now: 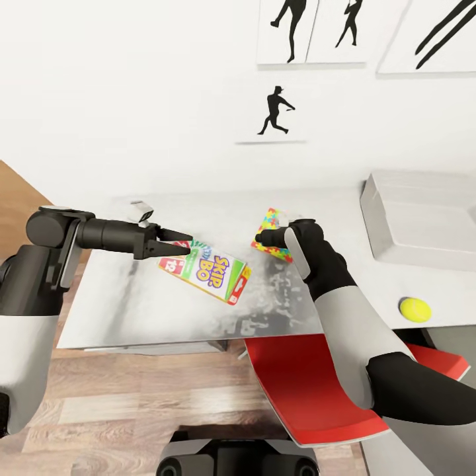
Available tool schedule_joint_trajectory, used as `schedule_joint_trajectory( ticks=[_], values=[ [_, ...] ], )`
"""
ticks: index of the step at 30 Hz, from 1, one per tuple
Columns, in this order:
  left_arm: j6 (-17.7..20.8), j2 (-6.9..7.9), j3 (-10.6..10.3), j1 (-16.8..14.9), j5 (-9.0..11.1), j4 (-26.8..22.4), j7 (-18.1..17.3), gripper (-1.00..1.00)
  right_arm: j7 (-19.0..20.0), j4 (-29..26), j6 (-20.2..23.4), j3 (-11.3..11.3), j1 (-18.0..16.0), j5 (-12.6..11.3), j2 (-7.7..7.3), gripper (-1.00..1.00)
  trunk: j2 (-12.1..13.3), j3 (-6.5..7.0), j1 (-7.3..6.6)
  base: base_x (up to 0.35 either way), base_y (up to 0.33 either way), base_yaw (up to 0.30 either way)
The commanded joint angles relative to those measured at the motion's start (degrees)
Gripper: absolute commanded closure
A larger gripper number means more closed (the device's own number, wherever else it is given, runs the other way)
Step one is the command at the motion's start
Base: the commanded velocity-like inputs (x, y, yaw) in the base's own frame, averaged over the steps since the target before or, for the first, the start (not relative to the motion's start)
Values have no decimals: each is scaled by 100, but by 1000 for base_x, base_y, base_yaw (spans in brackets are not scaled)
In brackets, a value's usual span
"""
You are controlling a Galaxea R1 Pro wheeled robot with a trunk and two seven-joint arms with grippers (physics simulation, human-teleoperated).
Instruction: Put all the toys in the child's room - the three board games (two on the bed and one on the table), the two jigsaw puzzles on the table, and the tennis ball on the table - inside the toy box on the table in the child's room.
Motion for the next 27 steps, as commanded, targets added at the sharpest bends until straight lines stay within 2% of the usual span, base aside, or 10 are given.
schedule_joint_trajectory(
  ticks=[1,27],
  values=[
    [61,5,-12,-5,17,1,-8,-100,-58,-4,21,7,-4,-63,0,-100,-10,-14,3,0,0,0],
    [61,-10,-12,-1,16,-8,-8,-100,-59,-5,31,15,-4,-61,0,-100,-10,-61,3,0,0,0]
  ],
)
